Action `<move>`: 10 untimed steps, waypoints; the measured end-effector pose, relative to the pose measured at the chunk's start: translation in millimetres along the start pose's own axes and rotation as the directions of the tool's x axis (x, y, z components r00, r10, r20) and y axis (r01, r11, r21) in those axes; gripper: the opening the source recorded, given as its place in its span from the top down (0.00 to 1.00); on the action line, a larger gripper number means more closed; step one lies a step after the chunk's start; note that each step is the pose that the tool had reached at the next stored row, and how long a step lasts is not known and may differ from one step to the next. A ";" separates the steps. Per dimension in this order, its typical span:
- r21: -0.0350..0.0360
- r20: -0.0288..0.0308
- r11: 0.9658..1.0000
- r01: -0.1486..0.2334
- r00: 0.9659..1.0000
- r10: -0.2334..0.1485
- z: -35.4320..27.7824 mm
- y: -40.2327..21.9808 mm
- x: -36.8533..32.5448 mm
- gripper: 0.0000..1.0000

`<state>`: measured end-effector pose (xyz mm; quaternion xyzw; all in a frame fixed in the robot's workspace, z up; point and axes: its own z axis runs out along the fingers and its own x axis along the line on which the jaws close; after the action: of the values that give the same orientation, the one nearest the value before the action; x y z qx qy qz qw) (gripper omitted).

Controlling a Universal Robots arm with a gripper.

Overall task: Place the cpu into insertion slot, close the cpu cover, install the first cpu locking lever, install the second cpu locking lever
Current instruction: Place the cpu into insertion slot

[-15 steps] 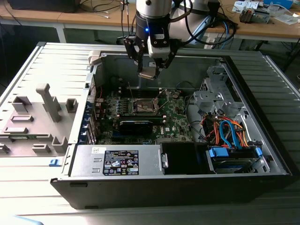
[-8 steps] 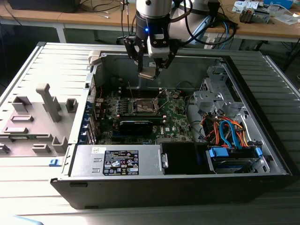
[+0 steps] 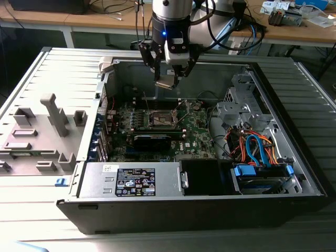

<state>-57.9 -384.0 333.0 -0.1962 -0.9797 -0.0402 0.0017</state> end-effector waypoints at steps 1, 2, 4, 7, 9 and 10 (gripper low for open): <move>0.000 0.000 1.000 -0.001 1.000 0.001 0.0 0.0 0.0 0.45; 0.000 0.000 1.000 -0.003 1.000 0.003 0.0 0.0 0.0 0.45; 0.000 0.000 1.000 -0.005 1.000 0.005 0.1 0.0 0.0 0.45; 0.000 0.001 1.000 -0.009 1.000 0.009 0.1 0.0 0.0 0.45; 0.000 0.001 1.000 -0.012 1.000 0.012 0.1 0.0 0.0 0.45; 0.000 0.001 1.000 -0.013 1.000 0.013 0.1 0.0 0.0 0.45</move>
<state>-57.9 -384.0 332.8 -0.2026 -0.9784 -0.0402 0.0014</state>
